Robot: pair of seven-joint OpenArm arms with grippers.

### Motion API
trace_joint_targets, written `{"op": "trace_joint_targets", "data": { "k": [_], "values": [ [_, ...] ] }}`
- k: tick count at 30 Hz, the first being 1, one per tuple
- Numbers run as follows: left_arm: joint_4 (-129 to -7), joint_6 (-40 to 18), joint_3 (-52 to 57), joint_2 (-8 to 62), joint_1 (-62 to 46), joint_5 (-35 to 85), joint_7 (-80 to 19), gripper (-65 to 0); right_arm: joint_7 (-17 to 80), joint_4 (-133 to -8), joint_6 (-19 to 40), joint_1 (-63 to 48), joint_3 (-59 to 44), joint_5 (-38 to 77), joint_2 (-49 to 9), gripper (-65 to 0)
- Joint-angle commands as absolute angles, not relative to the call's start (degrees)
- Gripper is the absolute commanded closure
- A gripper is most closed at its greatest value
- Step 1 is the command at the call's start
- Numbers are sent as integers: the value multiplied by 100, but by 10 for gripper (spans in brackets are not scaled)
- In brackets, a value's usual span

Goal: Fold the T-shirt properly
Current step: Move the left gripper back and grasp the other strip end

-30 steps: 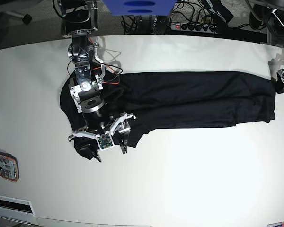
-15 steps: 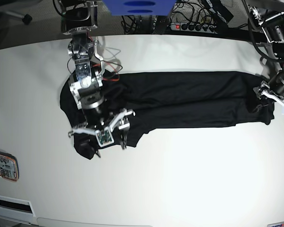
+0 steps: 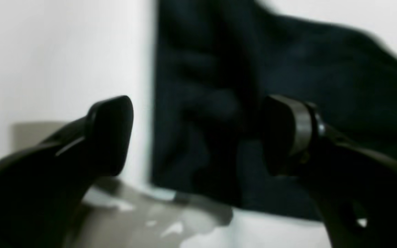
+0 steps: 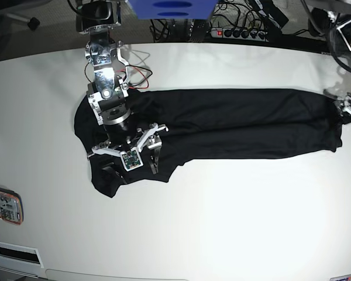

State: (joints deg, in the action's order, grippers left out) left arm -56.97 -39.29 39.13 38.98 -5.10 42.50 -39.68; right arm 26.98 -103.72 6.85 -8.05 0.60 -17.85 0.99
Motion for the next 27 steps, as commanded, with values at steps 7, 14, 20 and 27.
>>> {"op": "trace_joint_targets", "data": {
  "k": [7, 14, 20, 27],
  "values": [
    [-5780, -4000, 3934, 4189, -365, 4356, -3837, -548, 2545, -10501, 664, -725, 48, -1754, 119, -413],
    [-5684, -4000, 3934, 3925, -409, 3626, -3433, -548, 2545, -10589, 664, -989, 40, -1754, 110, -412],
    [-5007, -4000, 3934, 3925, -409, 3398, -3073, -548, 2545, -10668, 664, -1077, -180, -1754, 110, -412],
    [-4998, -4000, 3925, 3749, -374, 3433, -3081, -548, 2545, -10765, 664, -1086, -295, -1754, 110, -411]
  ]
}}
